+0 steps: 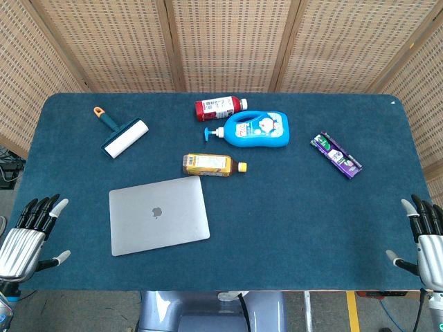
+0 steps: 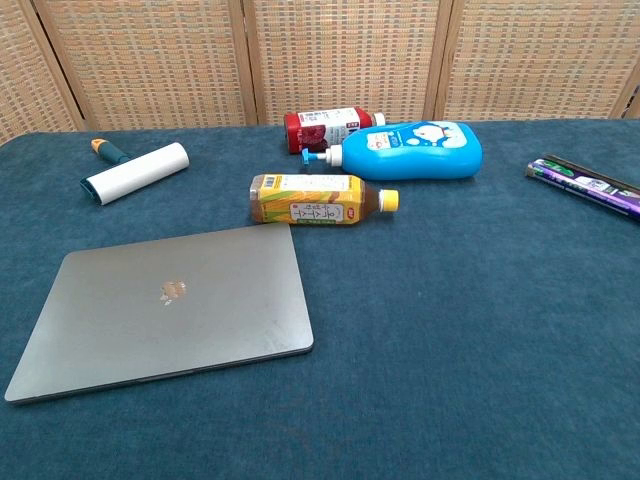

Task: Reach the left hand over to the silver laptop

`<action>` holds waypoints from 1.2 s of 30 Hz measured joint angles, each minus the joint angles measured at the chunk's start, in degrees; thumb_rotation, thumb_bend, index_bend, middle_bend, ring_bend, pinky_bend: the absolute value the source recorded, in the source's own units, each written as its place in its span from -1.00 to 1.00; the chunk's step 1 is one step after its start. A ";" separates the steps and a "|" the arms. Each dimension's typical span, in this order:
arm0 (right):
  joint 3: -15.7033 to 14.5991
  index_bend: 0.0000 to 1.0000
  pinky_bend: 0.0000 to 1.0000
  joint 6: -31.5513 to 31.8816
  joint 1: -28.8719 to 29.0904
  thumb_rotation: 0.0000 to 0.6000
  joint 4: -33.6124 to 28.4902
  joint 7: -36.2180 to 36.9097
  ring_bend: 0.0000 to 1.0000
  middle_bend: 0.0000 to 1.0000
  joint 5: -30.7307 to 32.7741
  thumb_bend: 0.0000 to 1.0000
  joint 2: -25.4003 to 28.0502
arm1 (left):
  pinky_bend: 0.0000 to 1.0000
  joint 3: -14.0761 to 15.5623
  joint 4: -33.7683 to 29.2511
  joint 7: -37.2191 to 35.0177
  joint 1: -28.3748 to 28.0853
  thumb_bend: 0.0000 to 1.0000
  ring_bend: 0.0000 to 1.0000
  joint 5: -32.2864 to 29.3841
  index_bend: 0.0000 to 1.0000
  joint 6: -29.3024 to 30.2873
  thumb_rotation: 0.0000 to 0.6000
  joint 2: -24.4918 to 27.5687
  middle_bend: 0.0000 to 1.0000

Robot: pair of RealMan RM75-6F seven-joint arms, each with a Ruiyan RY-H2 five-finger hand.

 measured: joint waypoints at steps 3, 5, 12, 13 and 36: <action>-0.01 -1.00 -1.00 -0.05 0.00 1.00 0.06 0.02 -1.00 -1.00 0.06 -1.00 -0.01 | -1.00 0.05 0.15 -0.19 0.11 -1.00 -1.00 0.30 -1.00 0.33 1.00 0.01 -1.00; -0.06 -1.00 -1.00 -0.14 0.00 1.00 0.12 -0.01 -1.00 -1.00 0.04 -1.00 -0.03 | -1.00 0.10 0.20 -0.32 0.16 -1.00 -1.00 0.56 -1.00 0.49 1.00 0.01 -1.00; 0.08 -1.00 -1.00 -0.55 0.19 1.00 0.09 -0.24 -1.00 -1.00 0.45 -1.00 -0.09 | -0.82 -0.54 -1.38 -1.17 -1.48 -0.97 -0.43 2.13 -1.00 -0.22 1.00 -0.57 -0.22; 0.12 -1.00 -1.00 -0.72 0.25 1.00 0.11 -0.32 -1.00 -1.00 0.63 -1.00 -0.13 | -0.53 -0.85 -1.64 -1.38 -2.11 -0.85 -0.10 2.34 -1.00 -0.66 1.00 -0.93 0.06; 1.12 -1.00 -1.00 -3.98 1.59 1.00 1.80 -1.95 -1.00 -1.00 4.59 -1.00 -1.34 | 1.00 -8.25 -14.52 5.01 -30.54 1.00 1.00 -54.87 -1.00 -35.00 1.00 -10.57 0.97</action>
